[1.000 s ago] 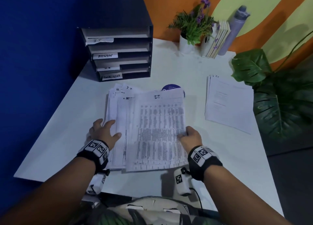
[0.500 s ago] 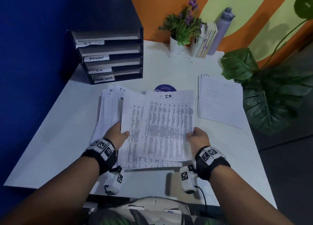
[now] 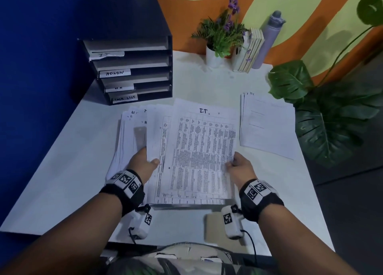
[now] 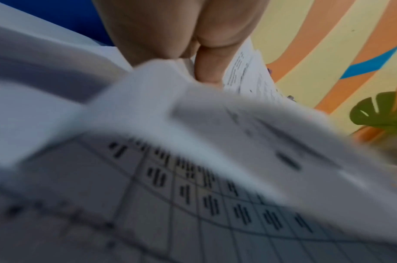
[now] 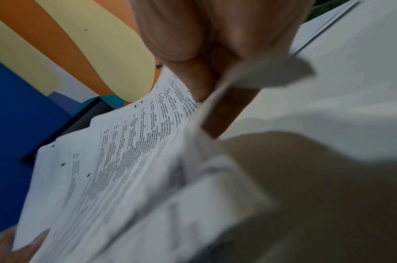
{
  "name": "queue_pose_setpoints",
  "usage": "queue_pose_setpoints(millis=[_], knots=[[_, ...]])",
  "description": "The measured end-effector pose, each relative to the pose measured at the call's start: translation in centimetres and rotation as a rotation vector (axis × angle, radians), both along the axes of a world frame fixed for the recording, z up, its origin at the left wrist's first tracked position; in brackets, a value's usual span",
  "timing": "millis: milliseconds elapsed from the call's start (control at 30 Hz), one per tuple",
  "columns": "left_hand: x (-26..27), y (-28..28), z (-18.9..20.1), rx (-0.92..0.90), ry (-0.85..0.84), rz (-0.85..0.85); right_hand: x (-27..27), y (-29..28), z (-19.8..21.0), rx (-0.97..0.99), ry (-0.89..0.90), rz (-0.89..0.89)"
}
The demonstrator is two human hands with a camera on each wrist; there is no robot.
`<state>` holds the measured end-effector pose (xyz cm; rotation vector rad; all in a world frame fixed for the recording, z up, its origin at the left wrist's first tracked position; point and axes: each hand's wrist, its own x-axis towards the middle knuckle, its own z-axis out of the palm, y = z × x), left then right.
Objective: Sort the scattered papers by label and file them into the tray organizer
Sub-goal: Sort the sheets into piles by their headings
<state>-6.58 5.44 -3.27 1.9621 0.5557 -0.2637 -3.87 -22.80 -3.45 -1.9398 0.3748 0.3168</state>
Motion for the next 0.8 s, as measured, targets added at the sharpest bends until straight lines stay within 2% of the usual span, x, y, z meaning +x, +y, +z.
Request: queue_pose_setpoints(millis=[67, 167, 267, 333, 467, 567, 600, 667, 733, 800], knots=[[0.2, -0.6, 0.3, -0.058, -0.015, -0.013, 0.1, 0.9, 0.2, 0.032, -0.023, 0.047], [0.6, -1.1, 0.9, -0.120, -0.005, 0.009, 0.7, 1.6, 0.2, -0.018, -0.083, 0.061], [1.4, -1.5, 1.4, -0.007, -0.080, -0.016, 1.1, 1.9, 1.0, 0.090, -0.108, 0.038], [2.1, -1.9, 1.6, 0.019, -0.123, 0.050, 1.5, 1.9, 1.6, 0.133, -0.091, 0.026], [3.5, -2.1, 1.8, -0.180, -0.160, 0.122, 1.9, 1.2, 1.9, 0.143, -0.042, 0.052], [3.9, -2.6, 1.5, -0.224, -0.147, 0.070, 3.6, -1.0, 2.6, 0.040, -0.129, -0.118], [3.9, -2.8, 1.3, -0.151, -0.136, 0.039, 4.6, -2.4, 2.6, 0.022, -0.150, -0.202], [3.7, -2.8, 0.8, 0.110, -0.111, -0.030, 7.0, -6.1, 2.1, -0.015, -0.168, -0.365], [3.4, -2.7, 0.0, 0.343, -0.066, -0.095, 8.8, -10.1, 1.8, -0.136, -0.158, -0.429], [3.1, -2.7, -0.6, 0.501, 0.049, -0.118, 10.2, -13.8, 1.1, -0.254, -0.131, -0.476]])
